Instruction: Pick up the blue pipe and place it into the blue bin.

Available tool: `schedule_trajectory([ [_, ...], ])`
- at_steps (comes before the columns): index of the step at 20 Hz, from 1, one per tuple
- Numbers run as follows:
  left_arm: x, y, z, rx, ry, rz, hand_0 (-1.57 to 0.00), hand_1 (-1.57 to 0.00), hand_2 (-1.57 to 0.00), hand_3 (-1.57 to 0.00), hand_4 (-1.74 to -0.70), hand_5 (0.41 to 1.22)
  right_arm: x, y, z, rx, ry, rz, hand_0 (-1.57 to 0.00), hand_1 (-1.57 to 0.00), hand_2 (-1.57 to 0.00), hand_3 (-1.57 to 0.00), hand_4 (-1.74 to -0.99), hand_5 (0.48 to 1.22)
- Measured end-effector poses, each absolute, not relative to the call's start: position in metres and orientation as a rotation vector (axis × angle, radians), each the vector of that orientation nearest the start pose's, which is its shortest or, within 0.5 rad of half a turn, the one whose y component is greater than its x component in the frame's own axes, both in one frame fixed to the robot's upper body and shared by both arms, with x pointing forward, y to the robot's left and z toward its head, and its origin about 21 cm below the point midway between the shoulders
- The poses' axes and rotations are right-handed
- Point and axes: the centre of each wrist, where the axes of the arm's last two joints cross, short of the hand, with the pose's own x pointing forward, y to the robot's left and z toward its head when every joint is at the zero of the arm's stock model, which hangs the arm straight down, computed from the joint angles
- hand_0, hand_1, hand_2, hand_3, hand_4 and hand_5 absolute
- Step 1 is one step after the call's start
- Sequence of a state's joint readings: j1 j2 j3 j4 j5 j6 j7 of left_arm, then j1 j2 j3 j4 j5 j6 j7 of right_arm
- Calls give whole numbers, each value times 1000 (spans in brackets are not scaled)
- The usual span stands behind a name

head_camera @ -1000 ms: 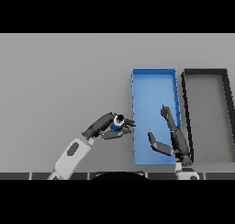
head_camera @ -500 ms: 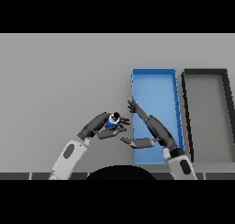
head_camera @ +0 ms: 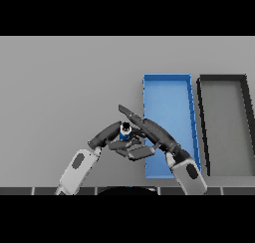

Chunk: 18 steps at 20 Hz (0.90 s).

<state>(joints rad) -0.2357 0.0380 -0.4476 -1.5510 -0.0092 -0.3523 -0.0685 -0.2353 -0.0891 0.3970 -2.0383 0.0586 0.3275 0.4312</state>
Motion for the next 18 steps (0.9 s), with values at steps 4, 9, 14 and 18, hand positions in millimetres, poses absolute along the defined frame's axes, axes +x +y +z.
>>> schedule_trajectory([
  [4,269,105,44,-651,-1687,-794,-1571,-1571,-1571,-1571,-1515,1221,240,-121,159,334,-1691,913,-166,-241,-249,-143,-1255,519],
  [9,265,102,41,-637,-1650,-789,-1571,-1571,-1549,-1228,-1667,1221,250,-110,158,358,-1688,956,-1089,-1101,-1103,-896,-1537,600],
  [14,267,103,43,-648,-1677,-799,-1571,-1571,-1549,-1372,-1717,1221,248,-104,152,443,-1749,883,-1413,-1417,-1418,-1350,-1474,996],
  [18,267,104,43,-647,-1708,-792,-1571,-1571,-1555,-1432,-1731,1221,245,-100,152,439,-1782,919,-1506,-1508,-1508,-1480,-1488,1129],
])
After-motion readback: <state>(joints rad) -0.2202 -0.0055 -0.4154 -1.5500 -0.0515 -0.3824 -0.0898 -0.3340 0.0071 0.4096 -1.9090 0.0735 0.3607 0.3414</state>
